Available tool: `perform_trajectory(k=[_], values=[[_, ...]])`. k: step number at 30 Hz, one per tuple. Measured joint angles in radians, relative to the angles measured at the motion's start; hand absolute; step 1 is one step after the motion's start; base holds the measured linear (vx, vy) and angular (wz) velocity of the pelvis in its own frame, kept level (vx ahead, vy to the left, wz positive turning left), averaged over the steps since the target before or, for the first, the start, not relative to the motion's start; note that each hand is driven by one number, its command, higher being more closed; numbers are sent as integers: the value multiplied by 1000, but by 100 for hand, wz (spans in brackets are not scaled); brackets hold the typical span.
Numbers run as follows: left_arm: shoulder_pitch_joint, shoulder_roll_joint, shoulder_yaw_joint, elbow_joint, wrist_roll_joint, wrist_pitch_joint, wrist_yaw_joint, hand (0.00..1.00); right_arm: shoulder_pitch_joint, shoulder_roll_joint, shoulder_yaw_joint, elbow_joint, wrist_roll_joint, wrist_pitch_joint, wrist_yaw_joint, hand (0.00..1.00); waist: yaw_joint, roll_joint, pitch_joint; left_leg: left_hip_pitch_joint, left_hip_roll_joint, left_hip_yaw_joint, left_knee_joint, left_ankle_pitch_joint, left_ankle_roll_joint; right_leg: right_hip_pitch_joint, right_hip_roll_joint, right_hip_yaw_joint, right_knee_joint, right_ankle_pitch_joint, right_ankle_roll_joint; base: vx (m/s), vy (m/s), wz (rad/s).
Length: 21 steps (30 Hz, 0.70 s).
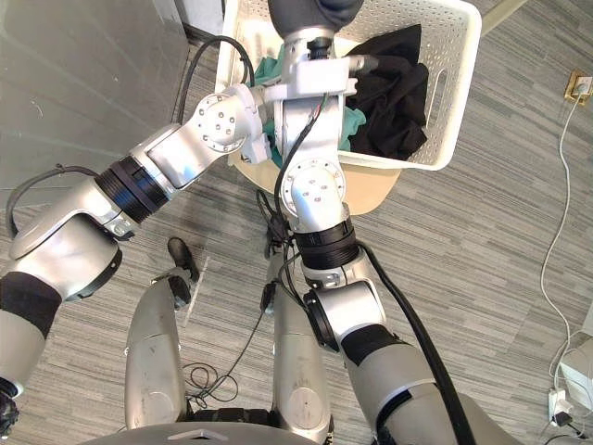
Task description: Pick up the laundry basket with both hands and put the clothes into the washing machine.
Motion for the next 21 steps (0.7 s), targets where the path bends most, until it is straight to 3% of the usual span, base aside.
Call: perform_trajectory(k=[10,21], values=[[66,-66,127,-6,139,-1,151,100,1,18,-24,-14,18,-36,0,100,-1,0,0,1,-4,4,-13,1,-1,0,0,-1,-11,1,-1,-1,-3,0],[129,-60,164,-92,277,-21,180,100,60,-7,-46,-60,21,-50,3,100,8,2,-1,2,-5,5,-17,2,-2,0,-1,-5,-11,1,-2,0,-3,0]])
